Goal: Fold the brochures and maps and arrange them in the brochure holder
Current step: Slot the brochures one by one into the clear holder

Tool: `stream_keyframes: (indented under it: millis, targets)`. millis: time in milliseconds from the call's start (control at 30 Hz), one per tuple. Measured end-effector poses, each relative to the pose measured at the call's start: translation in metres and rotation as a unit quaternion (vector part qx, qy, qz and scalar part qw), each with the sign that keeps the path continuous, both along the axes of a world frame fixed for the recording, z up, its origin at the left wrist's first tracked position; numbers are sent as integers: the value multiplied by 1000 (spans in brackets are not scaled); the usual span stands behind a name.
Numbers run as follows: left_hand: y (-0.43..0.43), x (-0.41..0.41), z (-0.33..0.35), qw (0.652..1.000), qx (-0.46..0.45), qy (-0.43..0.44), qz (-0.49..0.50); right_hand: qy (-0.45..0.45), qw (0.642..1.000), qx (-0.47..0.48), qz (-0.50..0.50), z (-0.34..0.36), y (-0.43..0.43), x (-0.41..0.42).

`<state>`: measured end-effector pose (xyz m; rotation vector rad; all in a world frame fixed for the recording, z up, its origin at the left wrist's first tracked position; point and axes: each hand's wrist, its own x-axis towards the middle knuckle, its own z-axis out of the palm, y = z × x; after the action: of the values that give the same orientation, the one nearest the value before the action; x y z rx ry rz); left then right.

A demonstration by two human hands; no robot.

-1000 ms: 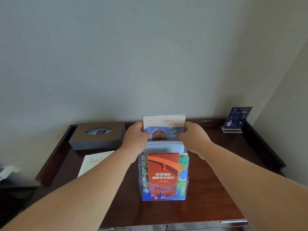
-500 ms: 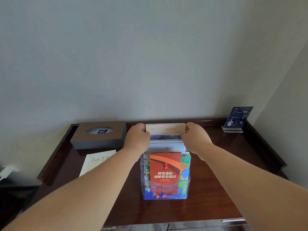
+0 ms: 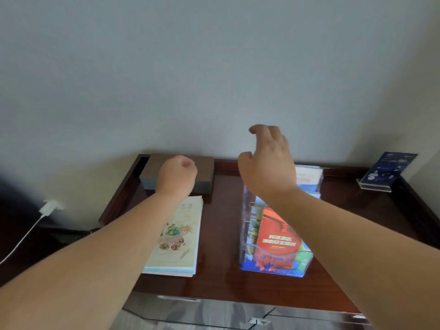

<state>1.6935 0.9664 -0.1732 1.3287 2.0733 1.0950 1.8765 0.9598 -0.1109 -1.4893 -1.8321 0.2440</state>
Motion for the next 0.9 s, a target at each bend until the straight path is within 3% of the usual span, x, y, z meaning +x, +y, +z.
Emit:
stream_keyframes:
  millis: [100,167,300,433,533,767,900]
  targets:
    - [-13,-44,-29,998,-58,19,24,-3,998,-41,57,-21,-9,-54]
    - [-22,-66,-54,994,-106,28,26,-14,986,-141,86,-47,-12,-83]
    - [-36,-95,-104,981,-189,44,1,-33,928,-364,76,-114,-13,-117]
    - [-40,-104,-143,967,-247,51,-22,30,866,-499,-13,-168,-20,-131]
    - [-38,-104,-157,961,-271,47,-20,82,841,-533,-54,-187,-21,-137]
    - [-33,-102,-160,962,-265,69,-12,146,828,-534,-87,-192,-19,-141]
    - [-31,-98,-152,976,-213,-16,49,173,817,-543,-93,-188,-21,-139]
